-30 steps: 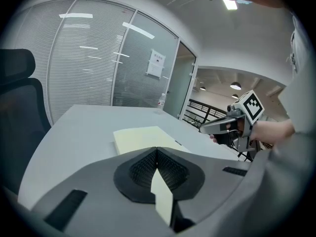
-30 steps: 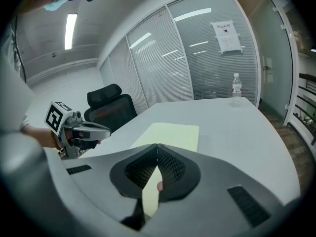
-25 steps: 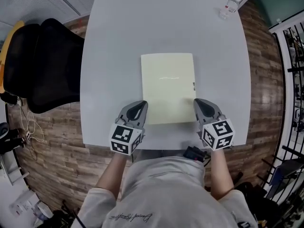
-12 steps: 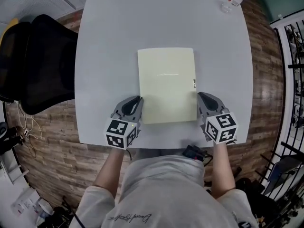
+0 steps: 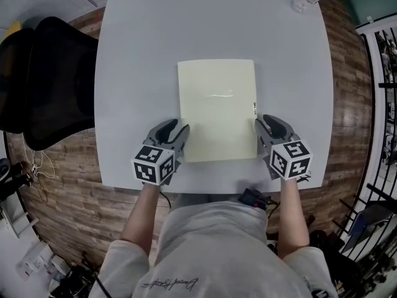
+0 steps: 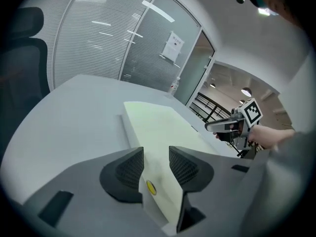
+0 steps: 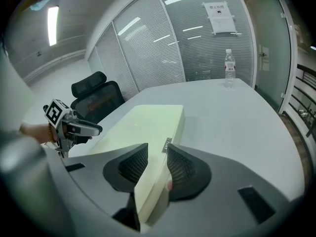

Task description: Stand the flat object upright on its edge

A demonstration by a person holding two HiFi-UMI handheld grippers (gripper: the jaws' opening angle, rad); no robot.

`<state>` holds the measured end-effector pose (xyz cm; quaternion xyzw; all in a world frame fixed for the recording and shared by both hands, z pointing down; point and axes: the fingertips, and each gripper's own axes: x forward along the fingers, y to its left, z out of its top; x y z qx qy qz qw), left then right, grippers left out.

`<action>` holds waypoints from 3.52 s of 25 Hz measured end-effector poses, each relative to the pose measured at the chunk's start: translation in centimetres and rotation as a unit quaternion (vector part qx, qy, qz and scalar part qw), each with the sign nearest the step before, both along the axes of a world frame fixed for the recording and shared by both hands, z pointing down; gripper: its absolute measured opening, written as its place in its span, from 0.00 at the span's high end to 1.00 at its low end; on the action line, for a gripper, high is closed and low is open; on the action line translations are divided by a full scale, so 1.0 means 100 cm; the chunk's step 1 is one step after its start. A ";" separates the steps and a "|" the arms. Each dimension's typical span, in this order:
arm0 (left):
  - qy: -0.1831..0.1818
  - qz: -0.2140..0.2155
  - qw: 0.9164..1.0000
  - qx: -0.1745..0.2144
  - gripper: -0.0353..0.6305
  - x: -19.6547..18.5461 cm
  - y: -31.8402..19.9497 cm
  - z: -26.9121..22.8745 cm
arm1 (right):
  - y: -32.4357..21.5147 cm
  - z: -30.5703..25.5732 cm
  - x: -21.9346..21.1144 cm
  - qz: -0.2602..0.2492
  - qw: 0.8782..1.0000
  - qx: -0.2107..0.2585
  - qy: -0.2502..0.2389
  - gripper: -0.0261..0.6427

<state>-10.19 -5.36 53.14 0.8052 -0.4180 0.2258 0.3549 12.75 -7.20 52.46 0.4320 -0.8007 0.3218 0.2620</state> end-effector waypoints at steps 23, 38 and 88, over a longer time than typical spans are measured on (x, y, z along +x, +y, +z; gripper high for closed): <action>0.089 0.000 0.990 -0.114 0.54 0.002 -0.013 0.029 | -0.005 0.041 -0.016 -0.019 0.992 -0.111 -0.055 0.55; 0.111 -0.006 0.981 -0.156 0.53 0.006 -0.009 0.040 | 0.000 0.048 -0.019 -0.010 0.986 -0.153 -0.072 0.55; 0.106 0.010 0.985 -0.133 0.57 0.011 -0.024 0.016 | -0.017 0.023 -0.021 -0.014 0.990 -0.127 -0.066 0.61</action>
